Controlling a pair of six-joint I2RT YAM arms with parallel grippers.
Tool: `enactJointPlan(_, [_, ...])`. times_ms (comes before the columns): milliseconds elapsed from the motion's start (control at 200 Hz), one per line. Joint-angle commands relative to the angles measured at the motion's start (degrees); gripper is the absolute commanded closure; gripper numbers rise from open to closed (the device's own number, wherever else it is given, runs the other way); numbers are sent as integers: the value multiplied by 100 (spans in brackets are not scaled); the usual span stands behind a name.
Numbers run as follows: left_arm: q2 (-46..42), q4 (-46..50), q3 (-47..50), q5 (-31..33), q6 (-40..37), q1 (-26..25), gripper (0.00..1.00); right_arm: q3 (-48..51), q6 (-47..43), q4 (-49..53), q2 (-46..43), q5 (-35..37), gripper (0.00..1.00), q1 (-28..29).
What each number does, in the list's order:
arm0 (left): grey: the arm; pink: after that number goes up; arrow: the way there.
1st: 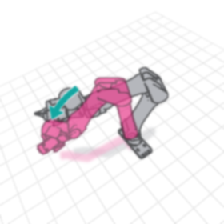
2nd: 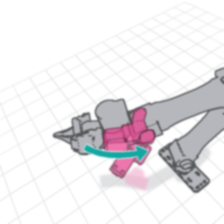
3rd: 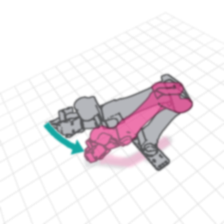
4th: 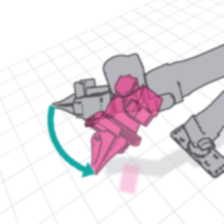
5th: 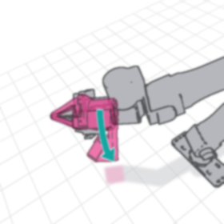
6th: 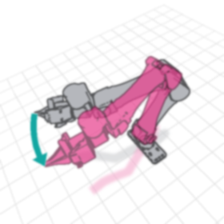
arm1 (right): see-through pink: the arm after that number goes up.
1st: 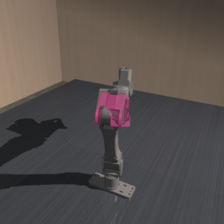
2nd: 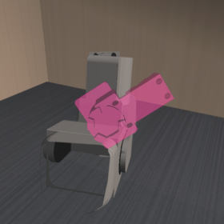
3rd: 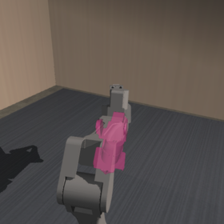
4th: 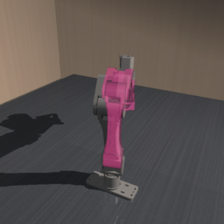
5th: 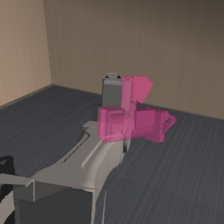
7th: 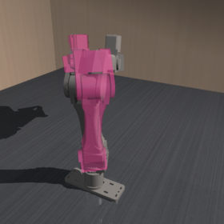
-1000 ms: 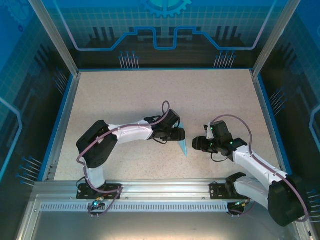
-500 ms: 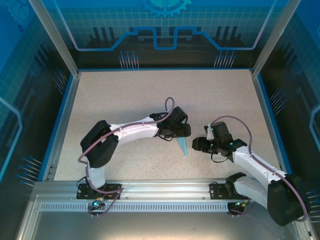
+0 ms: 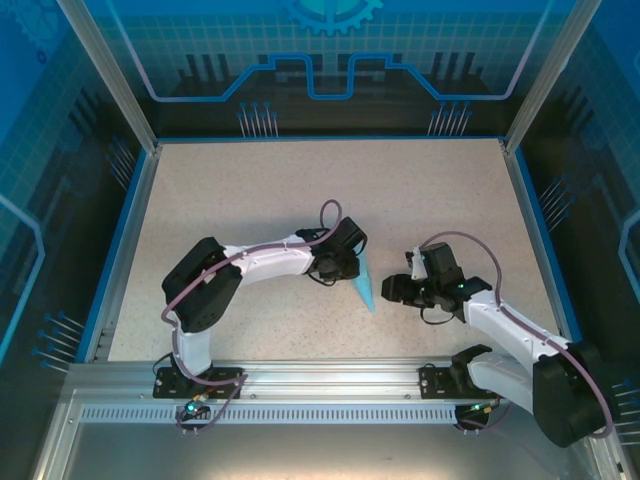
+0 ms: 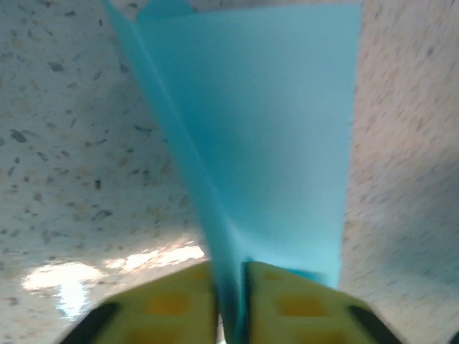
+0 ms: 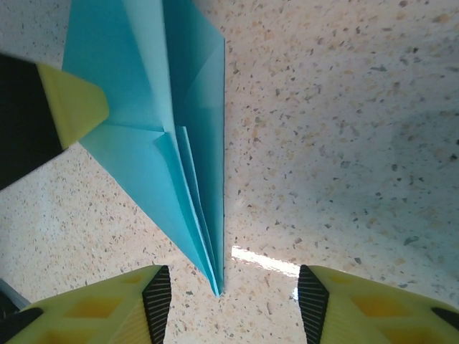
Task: Fold a paper plane with a square sheet of paper (pick it up from the middle)
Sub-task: Turn over a paper plane at the center of the table.
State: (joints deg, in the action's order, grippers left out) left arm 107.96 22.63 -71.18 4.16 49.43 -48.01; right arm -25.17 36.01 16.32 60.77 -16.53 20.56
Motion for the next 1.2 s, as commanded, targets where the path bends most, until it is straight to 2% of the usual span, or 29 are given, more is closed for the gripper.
enactJointPlan(0, [-406,-250,315,-129,-14,96,93,-237,-53,-125,162,-334,45,-63])
enactJointPlan(250, [-914,-1150,1112,-481,-202,294,100,-748,-278,-208,756,-402,43,272])
enactJointPlan(355, [-975,-1483,1371,-706,-249,426,100,-1044,-433,-173,1149,-365,43,461])
enactJointPlan(595, [-990,-1529,1554,-820,-320,585,99,-1620,-510,-392,2179,-500,41,801])
enactJointPlan(815, [-972,-1594,1642,-883,-298,622,97,-1897,-516,-452,2707,-341,41,1010])
enactJointPlan(1010, [-959,-1560,1660,-882,-261,651,96,-1772,-442,-467,2623,159,40,1024])
enactJointPlan(1195, [-907,-1452,1588,-891,-251,696,96,-1833,-495,-450,2785,21,38,1038])
